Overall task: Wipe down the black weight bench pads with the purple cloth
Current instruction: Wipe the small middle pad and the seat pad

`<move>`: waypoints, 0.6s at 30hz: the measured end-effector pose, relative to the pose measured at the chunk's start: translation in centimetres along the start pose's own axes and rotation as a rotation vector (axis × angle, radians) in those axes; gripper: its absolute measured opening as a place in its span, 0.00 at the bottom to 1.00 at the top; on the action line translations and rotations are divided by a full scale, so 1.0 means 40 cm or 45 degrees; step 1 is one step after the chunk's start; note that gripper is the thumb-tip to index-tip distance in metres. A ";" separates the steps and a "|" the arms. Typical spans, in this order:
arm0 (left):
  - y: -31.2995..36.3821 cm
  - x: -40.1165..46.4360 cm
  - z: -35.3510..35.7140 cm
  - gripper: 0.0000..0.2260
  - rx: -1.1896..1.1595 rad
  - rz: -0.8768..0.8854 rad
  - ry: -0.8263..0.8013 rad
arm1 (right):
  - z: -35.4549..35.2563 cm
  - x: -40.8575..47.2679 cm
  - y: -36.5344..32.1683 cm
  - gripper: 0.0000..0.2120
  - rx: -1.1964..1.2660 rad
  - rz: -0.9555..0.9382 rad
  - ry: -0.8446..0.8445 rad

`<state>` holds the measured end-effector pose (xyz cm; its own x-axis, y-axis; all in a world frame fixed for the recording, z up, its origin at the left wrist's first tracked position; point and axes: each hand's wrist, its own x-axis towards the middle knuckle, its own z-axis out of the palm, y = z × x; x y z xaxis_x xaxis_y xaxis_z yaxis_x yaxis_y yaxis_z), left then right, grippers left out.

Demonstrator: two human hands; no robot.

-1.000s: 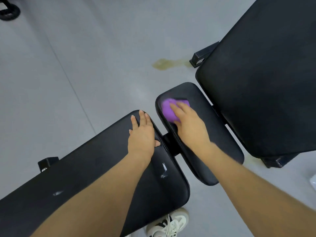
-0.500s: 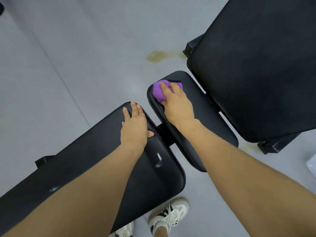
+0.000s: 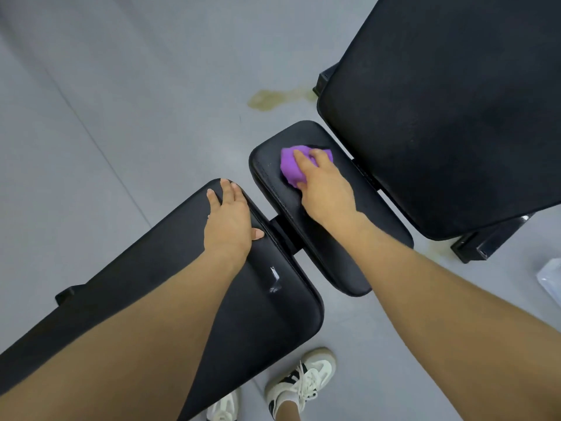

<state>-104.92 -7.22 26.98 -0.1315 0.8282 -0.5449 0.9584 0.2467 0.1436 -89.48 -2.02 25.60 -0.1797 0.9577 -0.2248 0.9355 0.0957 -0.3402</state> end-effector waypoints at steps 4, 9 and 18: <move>-0.001 -0.003 -0.001 0.44 -0.017 0.000 0.017 | -0.009 -0.048 0.048 0.26 0.014 -0.016 0.003; 0.007 -0.014 -0.019 0.43 -0.117 -0.028 -0.004 | -0.021 -0.291 0.163 0.27 -0.043 0.126 -0.034; 0.119 -0.052 0.041 0.28 -0.229 0.425 0.191 | -0.050 0.009 0.114 0.28 -0.157 0.062 -0.042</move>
<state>-99.68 -8.62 27.44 0.1314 0.9386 -0.3191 0.8969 0.0246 0.4415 -84.67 -0.69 25.80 -0.1412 0.9528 -0.2689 0.9732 0.0838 -0.2140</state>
